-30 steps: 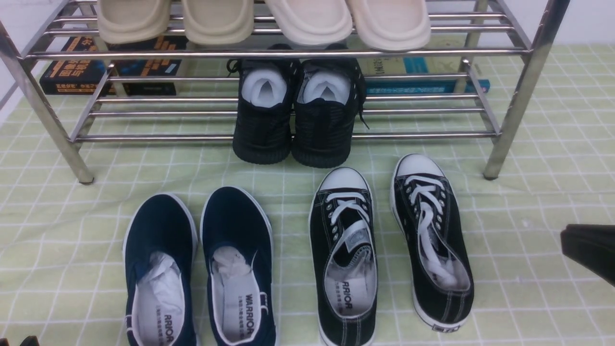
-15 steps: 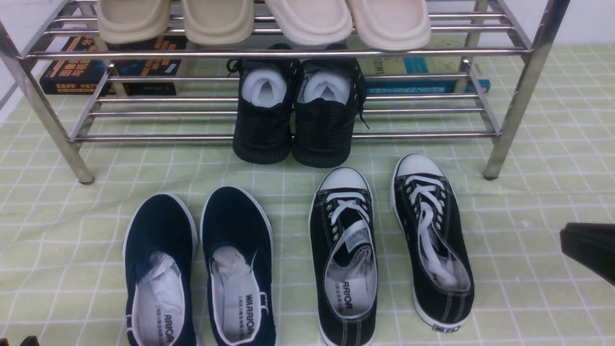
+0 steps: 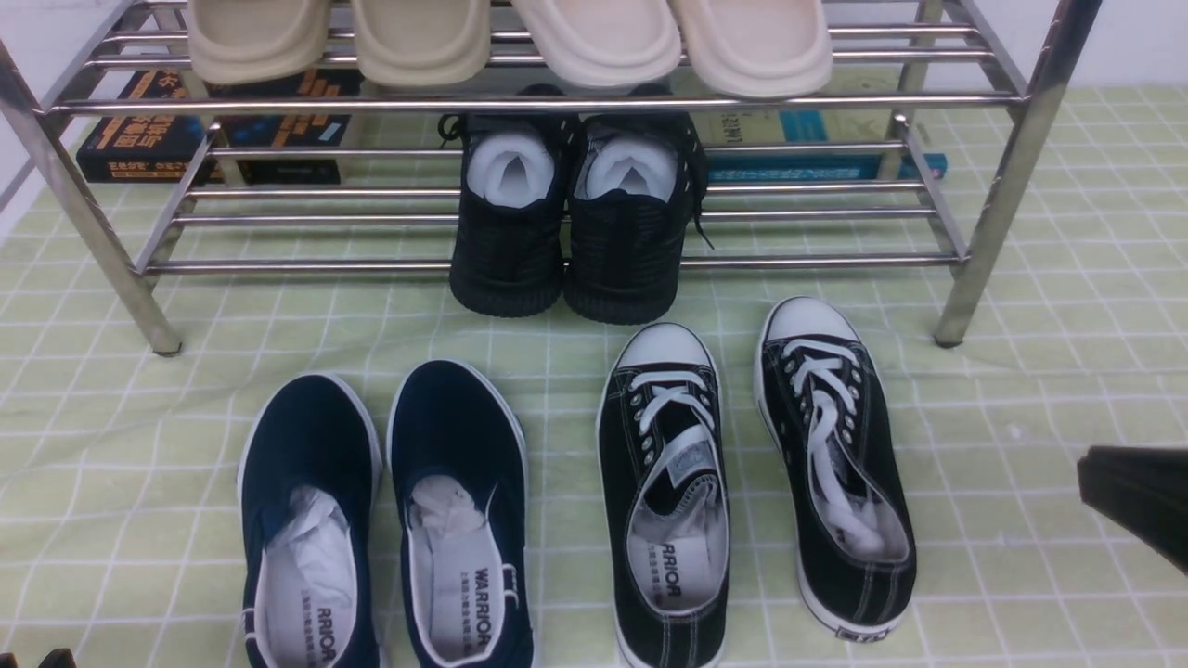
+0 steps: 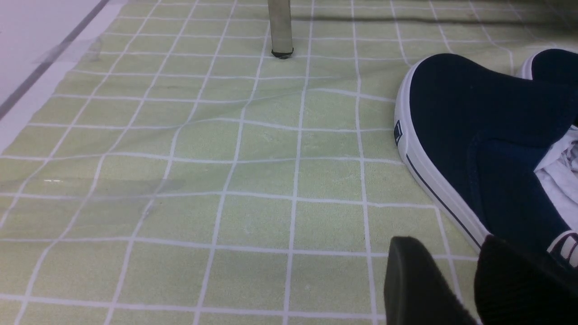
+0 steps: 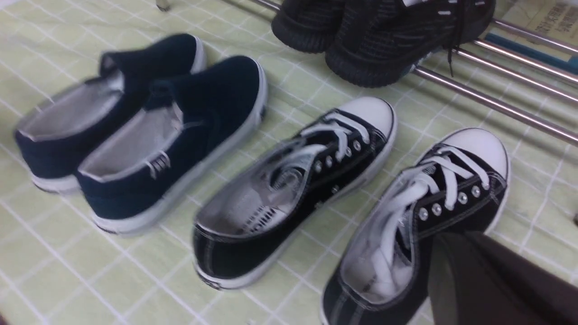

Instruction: Take the shoes off the shelf with your hand from the green coffee tablecloth.

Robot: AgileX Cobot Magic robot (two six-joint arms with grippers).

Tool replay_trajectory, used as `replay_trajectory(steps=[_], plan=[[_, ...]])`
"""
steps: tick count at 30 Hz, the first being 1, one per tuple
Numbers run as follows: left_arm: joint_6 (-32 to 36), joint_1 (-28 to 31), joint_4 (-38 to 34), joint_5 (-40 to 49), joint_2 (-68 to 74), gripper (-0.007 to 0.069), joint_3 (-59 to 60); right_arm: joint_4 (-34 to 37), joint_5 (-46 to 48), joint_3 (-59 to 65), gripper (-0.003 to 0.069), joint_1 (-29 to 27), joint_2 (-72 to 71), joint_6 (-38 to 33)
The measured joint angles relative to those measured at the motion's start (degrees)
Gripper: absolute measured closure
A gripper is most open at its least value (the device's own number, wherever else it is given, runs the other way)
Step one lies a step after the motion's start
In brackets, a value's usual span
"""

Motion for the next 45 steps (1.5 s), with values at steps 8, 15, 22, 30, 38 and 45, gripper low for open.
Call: replay_trajectory(steps=[8, 15, 22, 30, 38, 45], plan=[[0.00, 0.00, 0.00, 0.00, 0.00, 0.0385, 0.00, 13.19, -12.74, 14.31, 0.0641, -19.57, -14.49, -12.61], [0.00, 0.00, 0.00, 0.00, 0.00, 0.0385, 0.00, 13.27, -12.48, 22.82, 0.0633, -33.30, -25.53, -12.84], [0.00, 0.00, 0.00, 0.00, 0.00, 0.0385, 0.00, 13.03, -7.36, 31.31, 0.0626, -41.63, -33.55, -12.84], [0.00, 0.00, 0.00, 0.00, 0.00, 0.0385, 0.00, 11.87, -1.91, 30.76, 0.0616, -39.97, -34.38, -11.71], [0.00, 0.00, 0.00, 0.00, 0.00, 0.0385, 0.00, 8.68, -1.73, 30.71, 0.0604, -33.51, -34.38, -4.68], [0.00, 0.00, 0.00, 0.00, 0.00, 0.0385, 0.00, 8.50, -1.73, 30.71, 0.0596, -33.52, -34.38, -4.20]])
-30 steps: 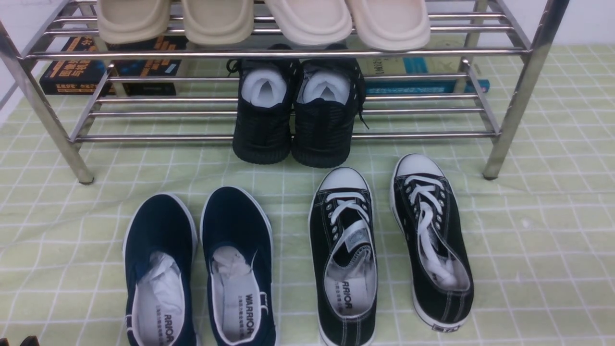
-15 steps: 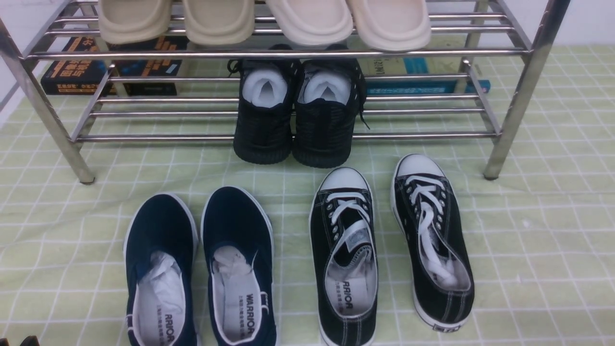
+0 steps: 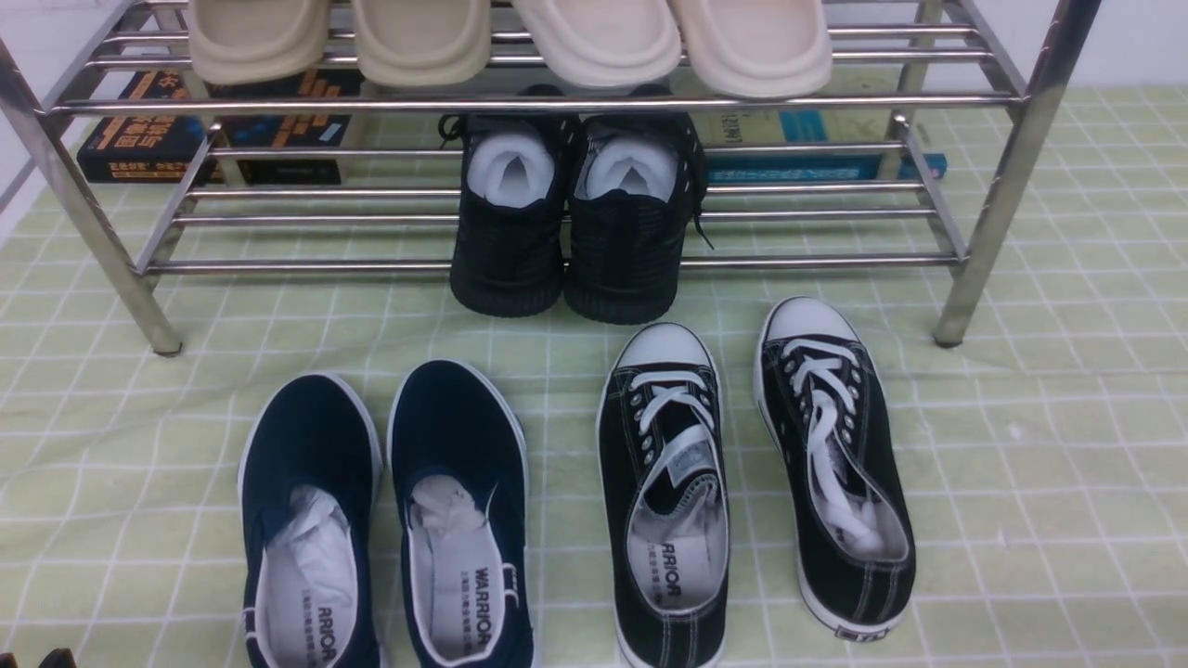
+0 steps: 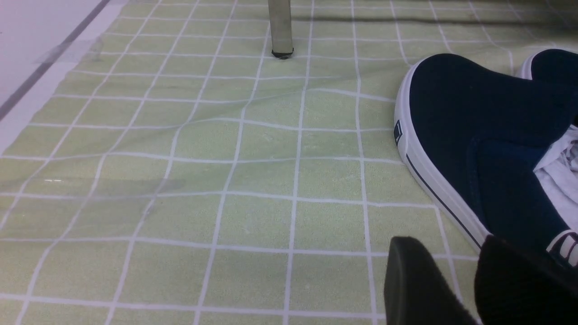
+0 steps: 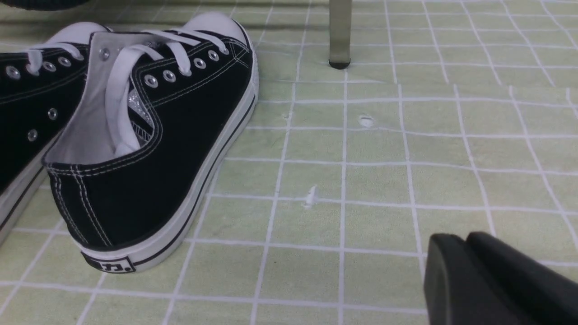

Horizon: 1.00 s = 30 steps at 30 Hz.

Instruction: Take the shoes off the shelf with your hand from the green coffee tablecloth.

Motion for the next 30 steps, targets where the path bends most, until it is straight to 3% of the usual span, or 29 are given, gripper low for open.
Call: replay_trajectory(steps=[30], plan=[[0.00, 0.00, 0.00, 0.00, 0.00, 0.0385, 0.00, 0.00, 0.00, 0.00, 0.0565, 0.00, 0.00, 0.00]])
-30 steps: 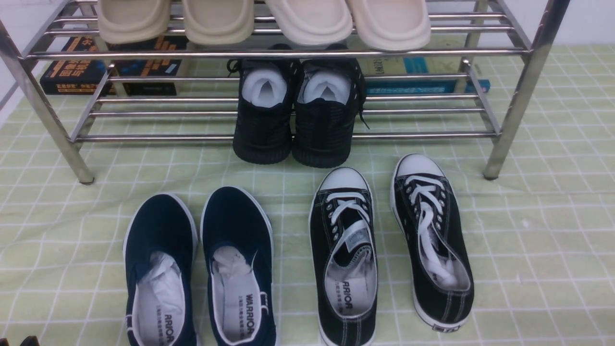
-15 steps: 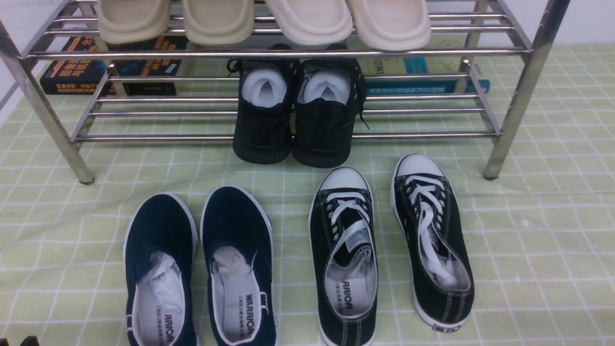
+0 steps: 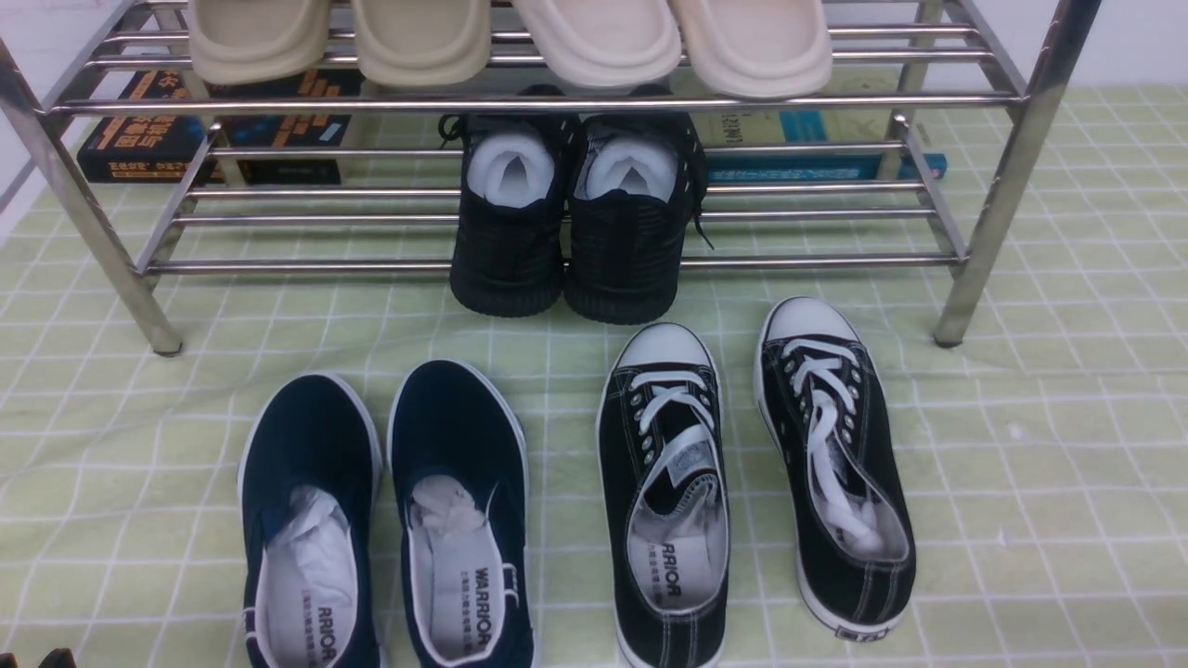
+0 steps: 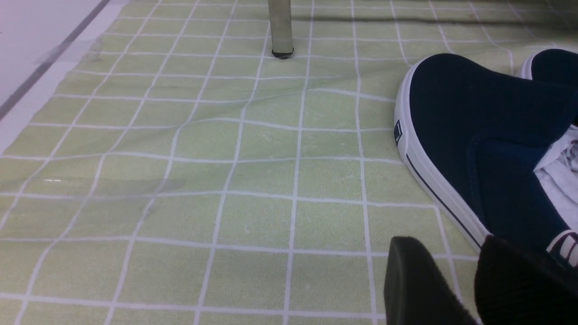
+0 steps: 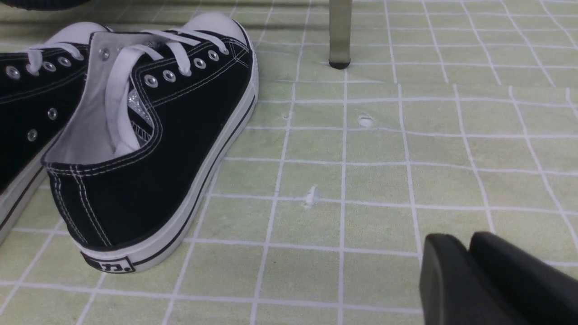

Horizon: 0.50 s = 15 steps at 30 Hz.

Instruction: Take the shoes off the shelf with your hand from the green coffee tablecloth.

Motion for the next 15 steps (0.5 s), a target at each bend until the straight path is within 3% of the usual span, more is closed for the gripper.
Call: replay_trajectory(steps=[15], plan=[[0.00, 0.00, 0.00, 0.00, 0.00, 0.0385, 0.00, 0.00, 0.00, 0.00, 0.0549, 0.00, 0.00, 0.26]])
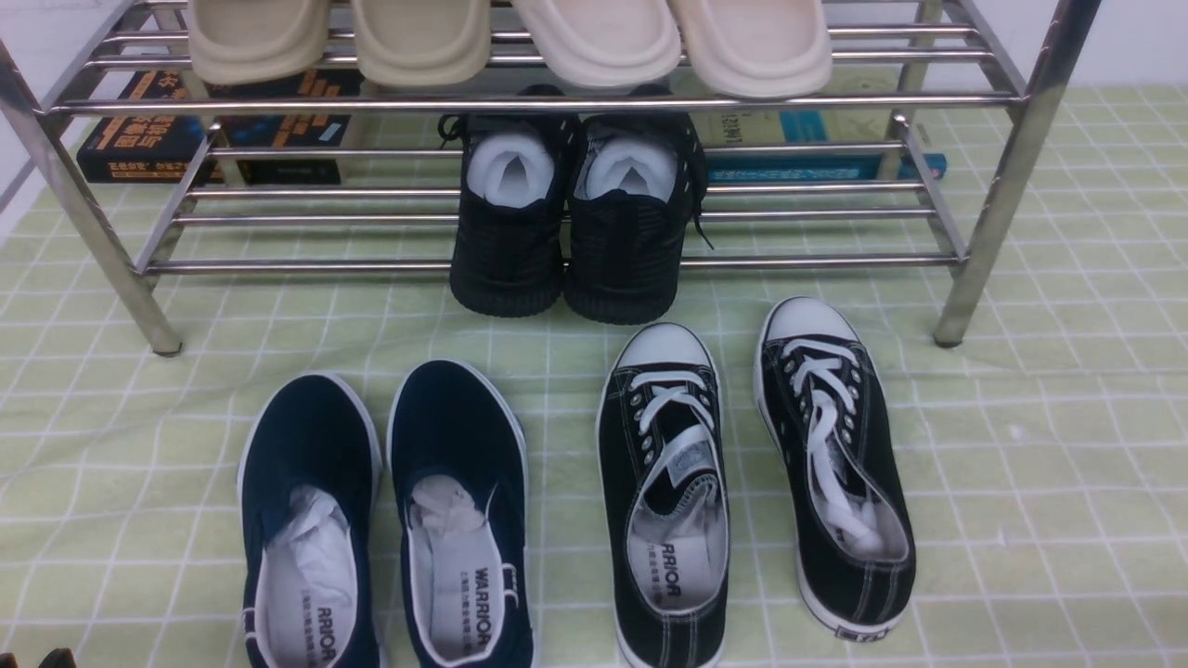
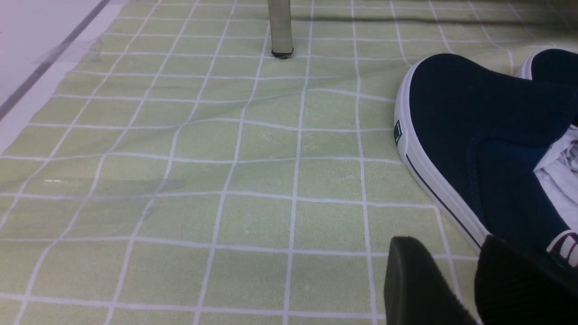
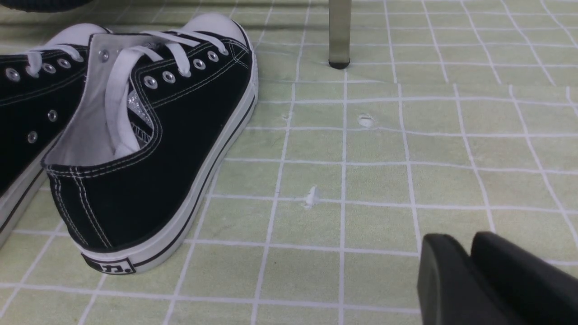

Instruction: Take the shoes off the shelf with your hand from the green coffee tablecloth.

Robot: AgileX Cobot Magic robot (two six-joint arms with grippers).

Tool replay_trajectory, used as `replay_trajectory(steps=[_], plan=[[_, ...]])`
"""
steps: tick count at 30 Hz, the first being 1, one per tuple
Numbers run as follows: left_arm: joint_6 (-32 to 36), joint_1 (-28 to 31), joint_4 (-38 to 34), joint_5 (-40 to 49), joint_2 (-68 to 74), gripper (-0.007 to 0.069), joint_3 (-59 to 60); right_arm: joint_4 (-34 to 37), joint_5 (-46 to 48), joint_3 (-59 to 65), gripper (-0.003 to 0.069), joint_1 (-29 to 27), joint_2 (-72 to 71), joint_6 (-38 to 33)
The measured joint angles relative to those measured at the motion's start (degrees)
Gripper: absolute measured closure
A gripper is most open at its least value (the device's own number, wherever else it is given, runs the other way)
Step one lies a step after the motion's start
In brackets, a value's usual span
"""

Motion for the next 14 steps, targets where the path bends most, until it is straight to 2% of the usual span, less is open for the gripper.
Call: replay_trajectory(steps=[14], plan=[[0.00, 0.00, 0.00, 0.00, 0.00, 0.0385, 0.00, 0.00, 0.00, 0.00, 0.0531, 0.00, 0.00, 0.11]])
